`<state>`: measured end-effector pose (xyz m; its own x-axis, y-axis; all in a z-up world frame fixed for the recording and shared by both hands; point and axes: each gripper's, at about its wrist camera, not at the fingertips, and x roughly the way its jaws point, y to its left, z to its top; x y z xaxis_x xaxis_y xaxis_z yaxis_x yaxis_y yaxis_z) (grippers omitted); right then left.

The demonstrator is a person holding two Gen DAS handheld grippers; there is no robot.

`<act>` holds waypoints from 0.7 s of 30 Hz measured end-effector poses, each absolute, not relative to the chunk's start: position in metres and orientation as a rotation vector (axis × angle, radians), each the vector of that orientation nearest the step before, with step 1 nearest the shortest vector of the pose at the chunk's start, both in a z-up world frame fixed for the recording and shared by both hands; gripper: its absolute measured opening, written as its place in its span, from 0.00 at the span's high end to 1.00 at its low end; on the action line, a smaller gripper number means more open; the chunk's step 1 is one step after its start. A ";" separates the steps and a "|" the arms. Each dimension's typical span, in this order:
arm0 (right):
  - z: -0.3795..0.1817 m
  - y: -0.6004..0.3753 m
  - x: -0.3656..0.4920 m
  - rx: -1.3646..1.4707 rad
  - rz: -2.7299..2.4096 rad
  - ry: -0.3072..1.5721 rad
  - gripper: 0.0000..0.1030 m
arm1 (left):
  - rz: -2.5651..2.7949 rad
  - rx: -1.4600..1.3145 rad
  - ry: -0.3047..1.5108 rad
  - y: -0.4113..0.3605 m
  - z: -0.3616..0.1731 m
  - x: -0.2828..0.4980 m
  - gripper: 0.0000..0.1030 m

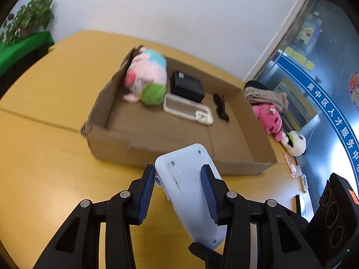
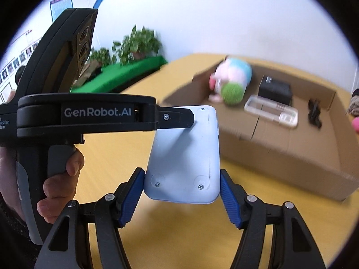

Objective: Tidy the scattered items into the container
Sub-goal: 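Carry the power bank with the right gripper over the cardboard box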

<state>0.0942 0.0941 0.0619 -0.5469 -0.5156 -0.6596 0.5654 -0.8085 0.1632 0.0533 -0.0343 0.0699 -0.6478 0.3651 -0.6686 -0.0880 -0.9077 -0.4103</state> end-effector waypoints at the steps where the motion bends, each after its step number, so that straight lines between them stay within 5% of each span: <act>1: 0.069 0.097 0.092 0.941 -2.338 0.084 0.37 | 2.596 -1.148 -0.484 -0.031 0.078 0.049 0.57; 11: 0.111 0.151 0.049 0.860 -2.488 -0.012 0.37 | 2.507 -1.039 -0.287 0.033 0.130 -0.016 0.58; 21: 0.098 0.236 -0.014 0.955 -2.622 -0.166 0.37 | 2.351 -1.066 -0.096 0.134 0.120 -0.096 0.58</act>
